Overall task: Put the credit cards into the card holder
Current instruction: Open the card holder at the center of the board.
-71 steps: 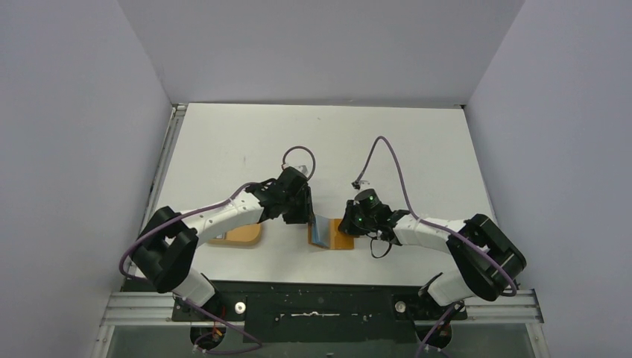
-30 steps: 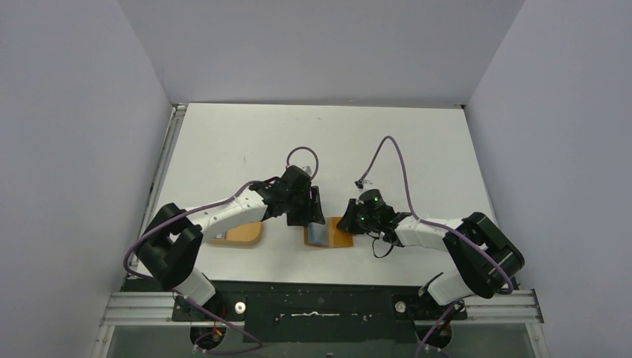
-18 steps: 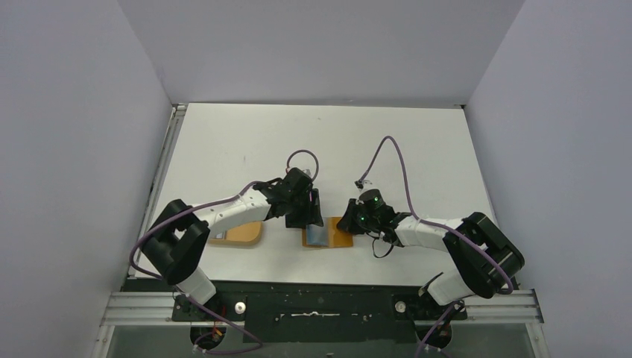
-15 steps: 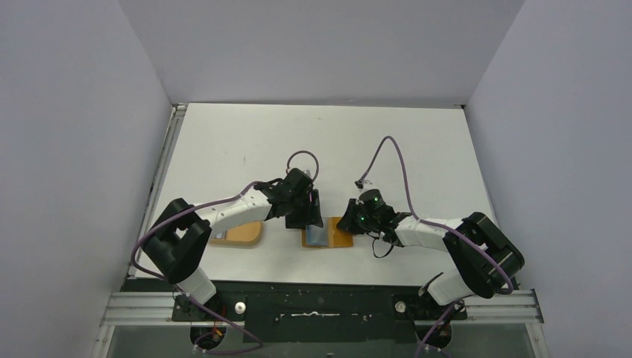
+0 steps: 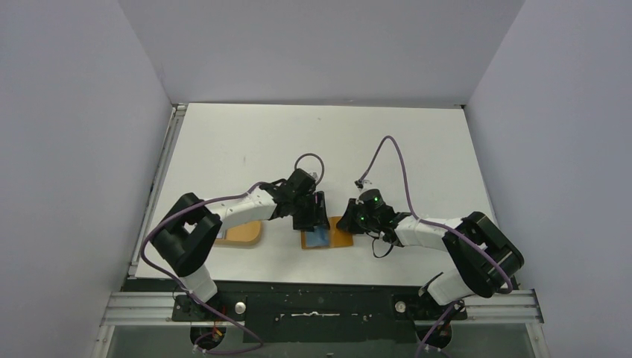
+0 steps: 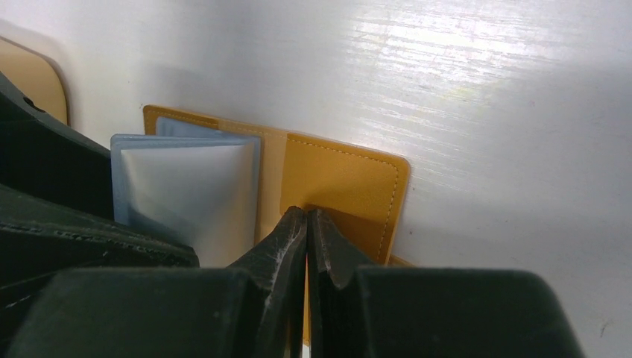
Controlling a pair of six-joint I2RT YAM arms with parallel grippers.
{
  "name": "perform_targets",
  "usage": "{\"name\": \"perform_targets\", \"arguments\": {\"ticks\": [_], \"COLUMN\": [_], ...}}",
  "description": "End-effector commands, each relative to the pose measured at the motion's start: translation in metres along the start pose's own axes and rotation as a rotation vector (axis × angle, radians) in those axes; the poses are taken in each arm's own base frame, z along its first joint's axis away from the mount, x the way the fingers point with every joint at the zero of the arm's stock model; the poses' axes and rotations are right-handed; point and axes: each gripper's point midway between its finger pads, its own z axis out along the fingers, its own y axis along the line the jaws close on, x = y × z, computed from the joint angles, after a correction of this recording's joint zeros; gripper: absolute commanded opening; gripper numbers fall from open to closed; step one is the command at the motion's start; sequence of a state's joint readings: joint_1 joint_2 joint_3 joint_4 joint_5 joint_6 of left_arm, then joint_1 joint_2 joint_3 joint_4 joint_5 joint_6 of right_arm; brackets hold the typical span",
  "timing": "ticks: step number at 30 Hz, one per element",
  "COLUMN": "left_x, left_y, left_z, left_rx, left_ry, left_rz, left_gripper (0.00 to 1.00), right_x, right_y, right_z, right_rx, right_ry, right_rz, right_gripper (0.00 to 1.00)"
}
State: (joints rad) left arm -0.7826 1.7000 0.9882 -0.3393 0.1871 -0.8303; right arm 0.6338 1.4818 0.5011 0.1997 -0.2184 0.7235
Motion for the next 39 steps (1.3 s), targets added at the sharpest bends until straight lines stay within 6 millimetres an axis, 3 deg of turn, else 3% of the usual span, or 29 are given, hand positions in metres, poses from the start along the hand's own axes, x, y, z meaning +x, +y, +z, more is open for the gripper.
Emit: {"name": "perform_targets", "arguments": {"ticks": [1,9,14,21,31,34,39], "left_x": [-0.022,-0.026,-0.028,-0.030,-0.033,-0.032,-0.029], "left_y": [-0.051,-0.075,-0.071,-0.063,-0.071,-0.077,-0.090], "left_z": [-0.010,-0.008,0.002,0.012,0.019,0.021,0.021], "left_rx": [0.212,0.330,0.303,0.254,0.260,0.278,0.310], "left_ry": [-0.055,-0.048,-0.038,-0.035,-0.031,-0.026,-0.016], "left_rz": [0.043,0.069,0.065,0.061,0.068,0.075,0.091], "left_gripper": [0.53,0.47,0.40,0.38,0.38,0.38,0.38], "right_x": [0.045,0.044,0.037,0.026,0.010,0.010,0.017], "right_y": [-0.062,-0.063,-0.063,-0.066,-0.063,-0.053,-0.056], "right_z": [-0.004,-0.008,-0.016,-0.042,-0.077,-0.077,-0.070], "right_rx": [0.229,0.242,0.262,0.324,0.347,0.282,0.290], "right_ry": [0.131,0.120,0.093,0.060,-0.025,-0.032,-0.004], "right_rz": [-0.014,-0.011,-0.003,-0.008,-0.037,-0.050,-0.032], "right_gripper": [0.00,0.00,0.18,0.39,0.53,0.60,0.59]}}
